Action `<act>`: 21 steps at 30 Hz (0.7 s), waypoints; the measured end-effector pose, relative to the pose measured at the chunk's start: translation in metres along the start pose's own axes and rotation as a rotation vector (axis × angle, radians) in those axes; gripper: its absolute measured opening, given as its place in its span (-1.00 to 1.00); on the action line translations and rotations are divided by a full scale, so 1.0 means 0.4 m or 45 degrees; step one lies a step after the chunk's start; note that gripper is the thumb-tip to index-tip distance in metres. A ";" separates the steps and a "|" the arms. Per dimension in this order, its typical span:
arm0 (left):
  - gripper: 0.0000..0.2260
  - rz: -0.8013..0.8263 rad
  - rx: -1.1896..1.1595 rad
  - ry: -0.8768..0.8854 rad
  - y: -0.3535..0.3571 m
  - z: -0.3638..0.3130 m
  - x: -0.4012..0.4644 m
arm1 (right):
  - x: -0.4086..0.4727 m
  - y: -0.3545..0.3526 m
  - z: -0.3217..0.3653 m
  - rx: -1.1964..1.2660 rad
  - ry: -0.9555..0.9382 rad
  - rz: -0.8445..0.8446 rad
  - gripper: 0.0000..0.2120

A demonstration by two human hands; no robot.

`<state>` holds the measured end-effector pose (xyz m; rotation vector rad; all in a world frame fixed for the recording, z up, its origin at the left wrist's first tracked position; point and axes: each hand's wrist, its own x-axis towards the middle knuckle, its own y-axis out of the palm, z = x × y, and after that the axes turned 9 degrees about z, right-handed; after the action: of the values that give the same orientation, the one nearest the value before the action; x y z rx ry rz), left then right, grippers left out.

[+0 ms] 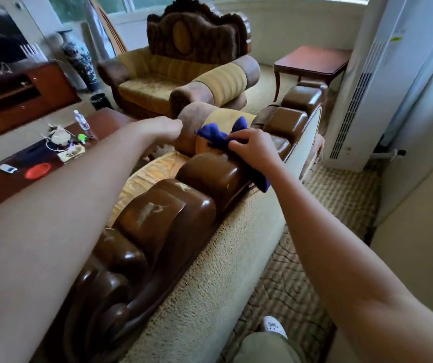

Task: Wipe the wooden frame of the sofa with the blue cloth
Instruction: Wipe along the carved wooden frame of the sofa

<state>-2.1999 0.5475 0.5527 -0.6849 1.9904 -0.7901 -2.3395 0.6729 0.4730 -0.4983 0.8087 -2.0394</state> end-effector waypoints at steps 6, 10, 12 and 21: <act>-0.68 0.009 -0.124 -0.020 -0.010 -0.052 0.052 | -0.074 0.043 0.078 -0.171 -0.731 0.091 -0.80; -0.66 -0.060 -0.202 -0.064 -0.037 -0.097 0.075 | 0.007 0.039 0.121 -0.340 -0.783 0.376 -0.75; -0.62 -0.071 -0.212 -0.093 -0.043 -0.108 0.081 | 0.065 0.044 0.127 -0.442 -0.709 0.492 -0.76; -0.52 -0.160 0.248 -0.266 -0.034 -0.036 0.074 | 0.227 0.062 0.120 -0.514 -0.465 1.069 -0.62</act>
<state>-2.2241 0.5213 0.5537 -0.7500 1.6707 -0.9336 -2.3459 0.5698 0.4938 -0.5988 0.9878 -0.9844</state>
